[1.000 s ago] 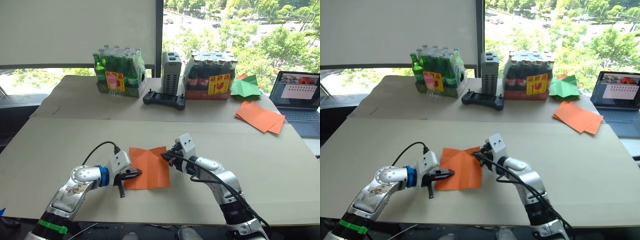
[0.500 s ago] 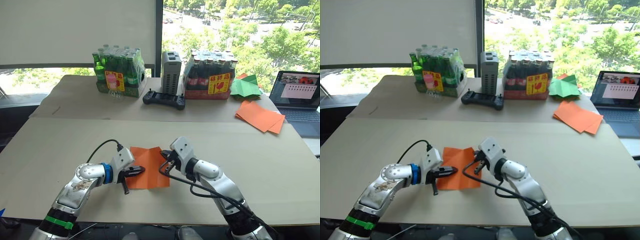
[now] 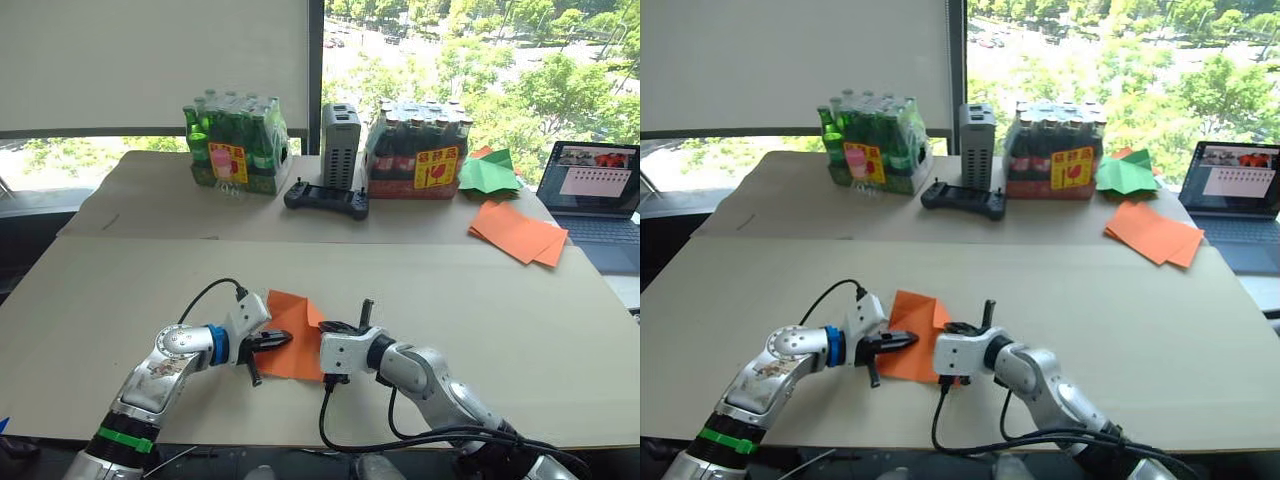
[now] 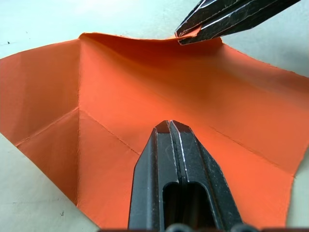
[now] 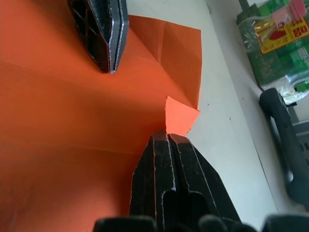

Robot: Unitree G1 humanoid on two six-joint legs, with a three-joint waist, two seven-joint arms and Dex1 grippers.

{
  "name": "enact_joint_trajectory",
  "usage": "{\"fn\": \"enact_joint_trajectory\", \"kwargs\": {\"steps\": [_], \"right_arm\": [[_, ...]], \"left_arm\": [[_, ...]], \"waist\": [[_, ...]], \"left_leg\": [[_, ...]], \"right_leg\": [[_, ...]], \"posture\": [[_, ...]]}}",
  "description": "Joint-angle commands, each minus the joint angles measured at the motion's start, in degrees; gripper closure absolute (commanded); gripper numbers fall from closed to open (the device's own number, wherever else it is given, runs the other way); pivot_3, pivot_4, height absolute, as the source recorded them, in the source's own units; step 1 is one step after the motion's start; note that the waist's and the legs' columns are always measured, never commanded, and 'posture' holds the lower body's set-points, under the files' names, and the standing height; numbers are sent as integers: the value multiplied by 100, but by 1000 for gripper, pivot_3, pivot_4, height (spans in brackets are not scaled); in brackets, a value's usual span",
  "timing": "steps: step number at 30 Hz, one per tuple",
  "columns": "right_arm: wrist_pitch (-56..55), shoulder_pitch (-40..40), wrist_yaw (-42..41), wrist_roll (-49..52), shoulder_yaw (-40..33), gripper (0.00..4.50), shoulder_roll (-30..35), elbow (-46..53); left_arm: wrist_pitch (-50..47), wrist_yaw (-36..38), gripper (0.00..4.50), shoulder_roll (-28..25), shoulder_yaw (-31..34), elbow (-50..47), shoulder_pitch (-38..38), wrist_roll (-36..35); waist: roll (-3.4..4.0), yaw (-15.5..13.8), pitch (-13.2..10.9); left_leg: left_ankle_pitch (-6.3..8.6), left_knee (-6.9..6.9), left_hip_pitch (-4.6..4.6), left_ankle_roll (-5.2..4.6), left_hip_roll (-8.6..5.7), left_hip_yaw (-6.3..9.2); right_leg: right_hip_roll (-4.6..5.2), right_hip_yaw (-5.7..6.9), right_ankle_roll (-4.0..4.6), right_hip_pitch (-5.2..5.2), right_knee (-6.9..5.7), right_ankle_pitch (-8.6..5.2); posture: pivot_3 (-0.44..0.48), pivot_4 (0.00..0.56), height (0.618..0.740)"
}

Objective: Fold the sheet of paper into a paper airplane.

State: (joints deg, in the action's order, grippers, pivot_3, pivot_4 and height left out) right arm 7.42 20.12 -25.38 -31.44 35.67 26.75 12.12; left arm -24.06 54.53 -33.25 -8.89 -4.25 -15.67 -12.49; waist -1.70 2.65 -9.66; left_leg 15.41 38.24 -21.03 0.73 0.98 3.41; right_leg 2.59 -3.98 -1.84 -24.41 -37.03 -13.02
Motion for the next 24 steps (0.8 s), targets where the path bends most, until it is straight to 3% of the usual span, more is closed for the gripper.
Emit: {"fn": "enact_joint_trajectory", "kwargs": {"steps": [1,13,24], "right_arm": [[-337,162,-149,-271,63,4467,-7,-58],[-592,352,-618,-453,38,4467,-167,-548],[-580,326,-723,-481,-84,4467,-330,-590]], "left_arm": [[-77,24,4500,7,49,-75,-139,-109],[-243,168,4500,174,141,686,-1103,-301],[489,406,4500,166,-439,1717,-1538,437]], "waist": [[0,-4,0],[-2,-8,0],[-3,23,1]], "left_leg": [[0,0,0,0,0,0],[0,6,0,0,-1,2],[0,9,4,0,-2,2]], "right_leg": [[0,0,0,0,0,0],[0,1,0,3,-3,0],[-2,0,1,5,-7,1]], "posture": [[0,150,733],[0,150,733],[0,150,733]]}}
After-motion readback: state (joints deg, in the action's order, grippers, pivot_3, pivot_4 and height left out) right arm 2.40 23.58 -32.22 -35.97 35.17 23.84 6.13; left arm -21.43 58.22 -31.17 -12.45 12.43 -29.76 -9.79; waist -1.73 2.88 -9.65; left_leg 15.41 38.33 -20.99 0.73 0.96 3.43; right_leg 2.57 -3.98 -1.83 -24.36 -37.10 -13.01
